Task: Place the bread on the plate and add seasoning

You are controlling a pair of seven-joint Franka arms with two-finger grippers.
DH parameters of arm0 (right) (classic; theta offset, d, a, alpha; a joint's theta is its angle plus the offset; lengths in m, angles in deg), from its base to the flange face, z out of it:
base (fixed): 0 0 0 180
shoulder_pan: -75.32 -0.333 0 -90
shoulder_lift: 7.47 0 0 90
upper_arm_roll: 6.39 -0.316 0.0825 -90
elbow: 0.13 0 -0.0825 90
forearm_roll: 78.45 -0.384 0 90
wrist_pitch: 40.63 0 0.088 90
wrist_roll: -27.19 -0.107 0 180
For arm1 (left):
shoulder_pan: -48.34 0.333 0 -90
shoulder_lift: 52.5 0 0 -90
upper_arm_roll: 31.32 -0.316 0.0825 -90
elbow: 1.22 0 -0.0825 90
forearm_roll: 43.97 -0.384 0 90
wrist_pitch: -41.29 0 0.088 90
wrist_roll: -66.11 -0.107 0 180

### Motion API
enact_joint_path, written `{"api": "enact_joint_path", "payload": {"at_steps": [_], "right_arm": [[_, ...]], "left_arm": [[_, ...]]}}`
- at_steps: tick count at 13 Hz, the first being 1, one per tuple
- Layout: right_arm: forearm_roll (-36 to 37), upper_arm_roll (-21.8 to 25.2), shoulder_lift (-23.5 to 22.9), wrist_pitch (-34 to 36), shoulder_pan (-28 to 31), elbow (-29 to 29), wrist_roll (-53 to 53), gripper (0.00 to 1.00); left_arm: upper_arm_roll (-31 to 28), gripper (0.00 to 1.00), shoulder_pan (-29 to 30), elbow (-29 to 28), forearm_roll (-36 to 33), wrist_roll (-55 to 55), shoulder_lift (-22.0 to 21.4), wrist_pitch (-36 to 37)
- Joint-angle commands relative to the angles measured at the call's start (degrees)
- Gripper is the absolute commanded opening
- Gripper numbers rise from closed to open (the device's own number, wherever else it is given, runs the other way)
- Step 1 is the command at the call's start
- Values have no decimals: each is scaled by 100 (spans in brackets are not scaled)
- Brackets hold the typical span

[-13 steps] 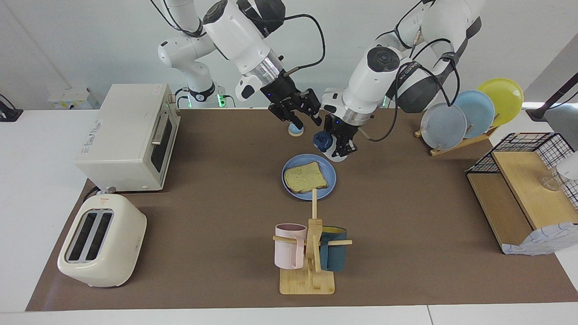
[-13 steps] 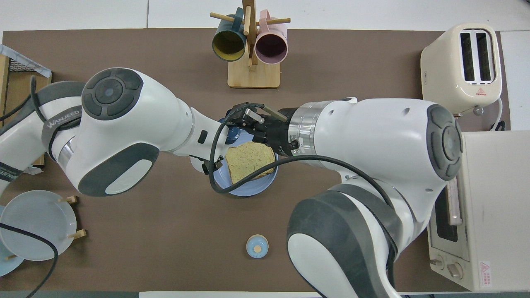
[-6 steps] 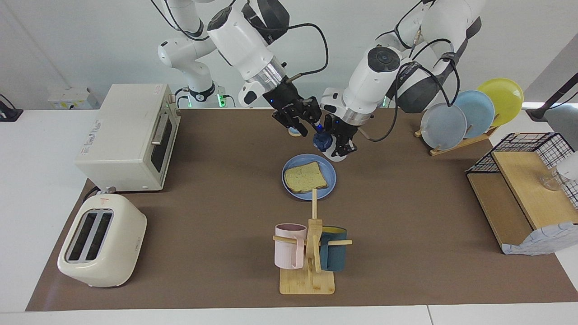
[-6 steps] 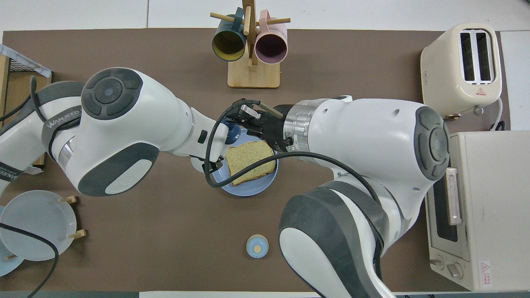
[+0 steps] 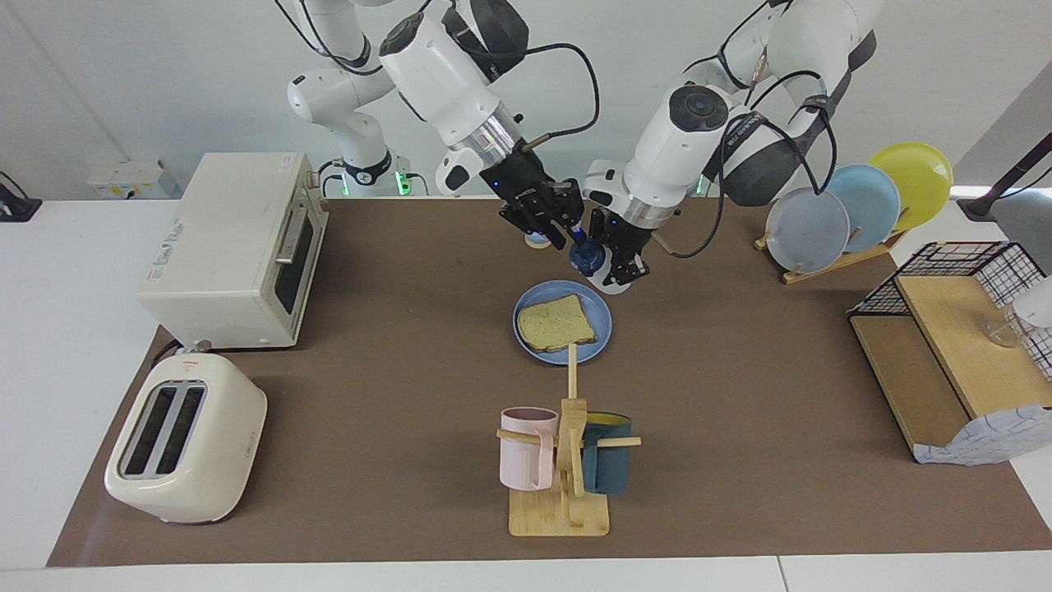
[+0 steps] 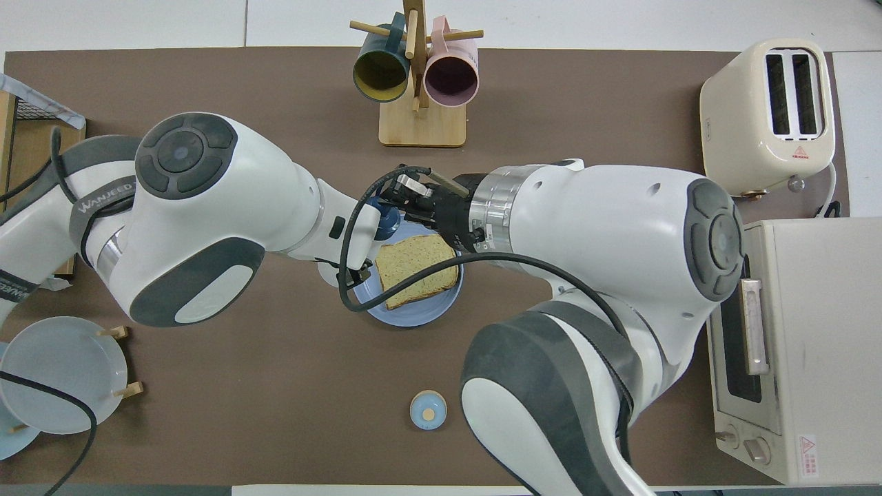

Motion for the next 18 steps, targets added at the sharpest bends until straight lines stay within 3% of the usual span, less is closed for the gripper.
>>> {"api": "enact_joint_path", "payload": {"at_steps": [1,4,7,13,18], "right_arm": [[-93,-30,-75,-102,11,58,108,25],[-93,-30,-75,-111,11,58,117,22],[-93,-30,-75,-102,20,67,117,0],[-216,-22,-110,-5,134,286,29,0],[-734,5,-83,-49,213,313,-67,0]], "left_arm": [[97,0,143,-112,89,-78,-28,-79],[97,0,143,-112,89,-78,-28,-62],[97,0,143,-112,89,-78,-28,-53],[97,0,143,-112,89,-78,-28,-53],[97,0,143,-112,89,-78,-28,-44]]}}
